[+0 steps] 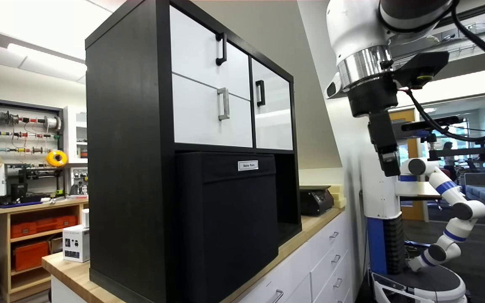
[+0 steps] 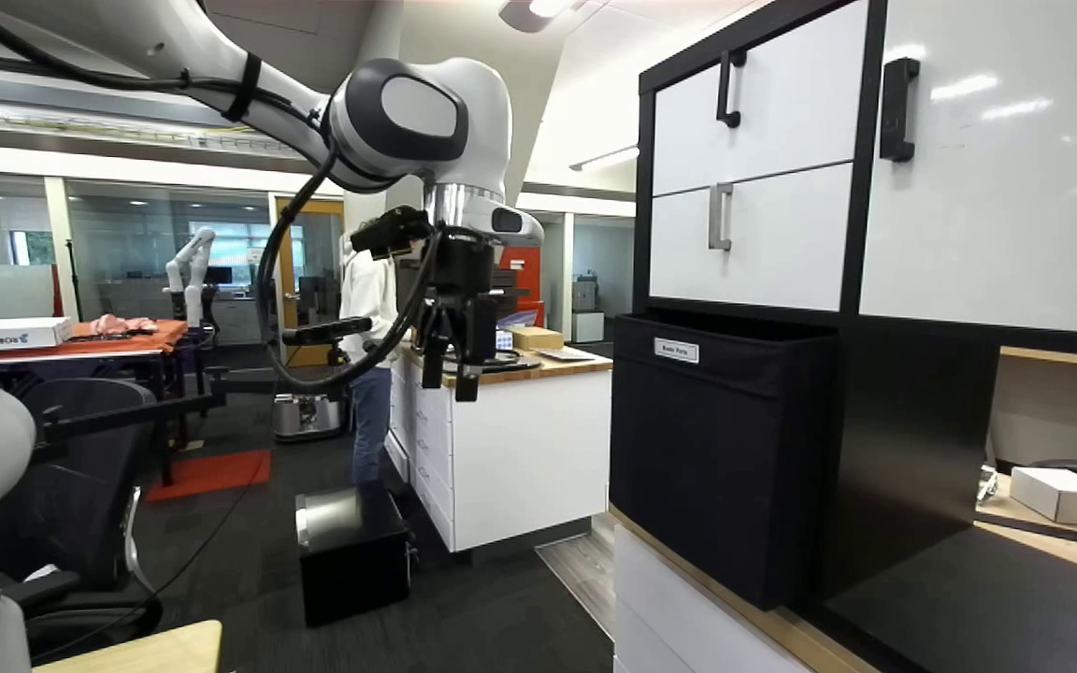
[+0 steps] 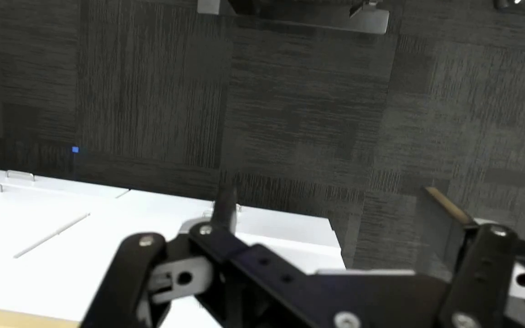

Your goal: Open the top drawer of the cabinet.

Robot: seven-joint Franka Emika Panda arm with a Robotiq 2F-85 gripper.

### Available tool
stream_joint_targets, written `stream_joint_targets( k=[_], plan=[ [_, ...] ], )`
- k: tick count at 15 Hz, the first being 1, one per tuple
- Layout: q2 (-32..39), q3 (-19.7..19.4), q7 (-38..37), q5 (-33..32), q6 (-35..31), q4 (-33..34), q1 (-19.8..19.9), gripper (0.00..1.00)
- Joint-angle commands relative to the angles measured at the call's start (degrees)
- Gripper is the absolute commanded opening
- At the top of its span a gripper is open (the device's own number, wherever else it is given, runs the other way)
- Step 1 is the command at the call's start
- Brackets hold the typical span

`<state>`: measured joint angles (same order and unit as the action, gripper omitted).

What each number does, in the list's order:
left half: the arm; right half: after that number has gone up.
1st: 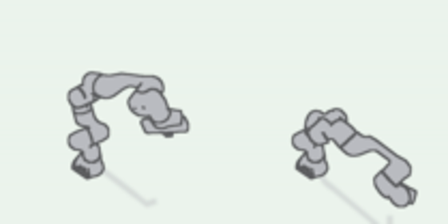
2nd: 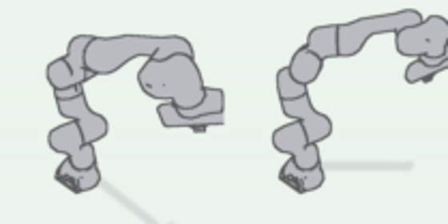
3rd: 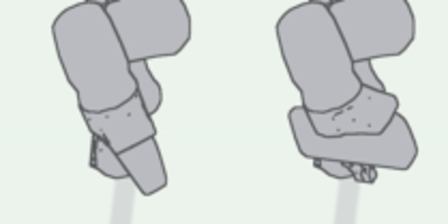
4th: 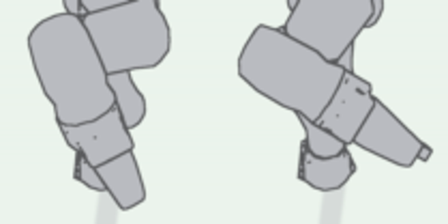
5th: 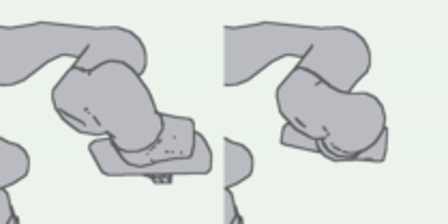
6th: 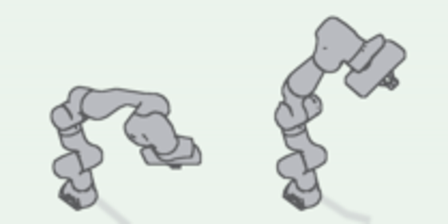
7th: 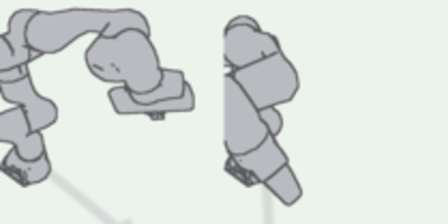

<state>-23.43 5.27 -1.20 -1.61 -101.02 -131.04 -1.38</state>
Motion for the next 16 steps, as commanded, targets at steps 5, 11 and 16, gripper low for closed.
stream_joint_targets(
  k=[5, 11, 16],
  plan=[
    [-0.2, -1.8, -0.4, -2.0, -10.8, 0.7, 0.5, 1.0],
    [-0.1, -3.2, -1.9, -3.9, -19.1, 2.1, 2.2, 1.0],
    [2.7, -3.4, -3.6, -6.2, -24.6, 6.2, 4.0, 1.0]
  ],
)
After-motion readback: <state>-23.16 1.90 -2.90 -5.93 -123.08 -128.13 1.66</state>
